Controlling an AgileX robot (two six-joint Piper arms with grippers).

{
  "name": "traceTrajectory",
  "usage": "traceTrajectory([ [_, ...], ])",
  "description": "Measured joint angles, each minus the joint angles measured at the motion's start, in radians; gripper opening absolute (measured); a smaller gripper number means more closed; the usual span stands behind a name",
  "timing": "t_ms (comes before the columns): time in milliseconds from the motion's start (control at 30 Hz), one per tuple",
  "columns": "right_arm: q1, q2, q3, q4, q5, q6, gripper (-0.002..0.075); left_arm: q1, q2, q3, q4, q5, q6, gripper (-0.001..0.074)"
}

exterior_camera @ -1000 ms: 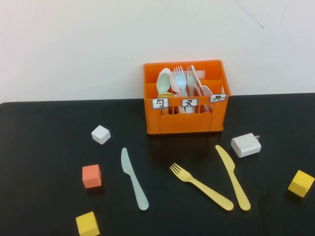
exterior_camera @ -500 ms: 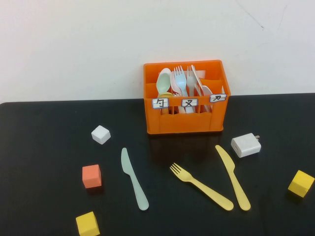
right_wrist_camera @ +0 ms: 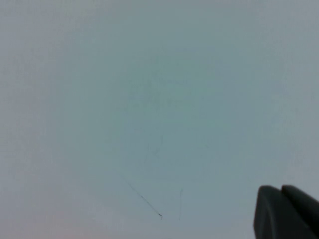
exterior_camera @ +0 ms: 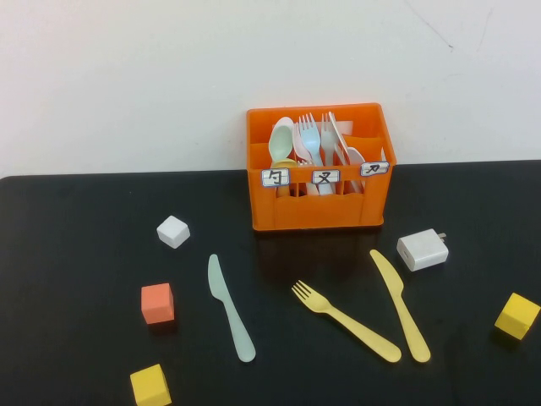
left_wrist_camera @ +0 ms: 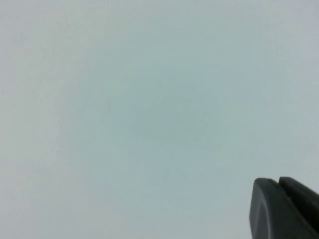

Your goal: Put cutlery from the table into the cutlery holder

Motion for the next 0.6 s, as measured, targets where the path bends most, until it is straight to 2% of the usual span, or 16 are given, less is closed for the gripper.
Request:
traceTrajectory([
  [100, 0.000, 0.000, 0.000, 0.007, -0.002, 0.000, -0.0002, 0.000, 0.000, 0.000, 0.000, 0.012, -0.044, -0.0001],
  [167, 0.000, 0.000, -0.003, 0.009, 0.029, 0.000, -0.0002, 0.000, 0.000, -0.002, 0.000, 0.078, -0.056, -0.0001],
  [400, 0.000, 0.002, -0.183, 0.003, 0.359, 0.000, -0.0002, 0.000, 0.009, -0.202, 0.000, 0.464, -0.070, -0.0001],
  [600, 0.000, 0.131, -0.379, 0.001, 0.632, -0.023, -0.0002, 0.000, 0.171, -0.389, 0.000, 0.720, -0.070, -0.0001],
])
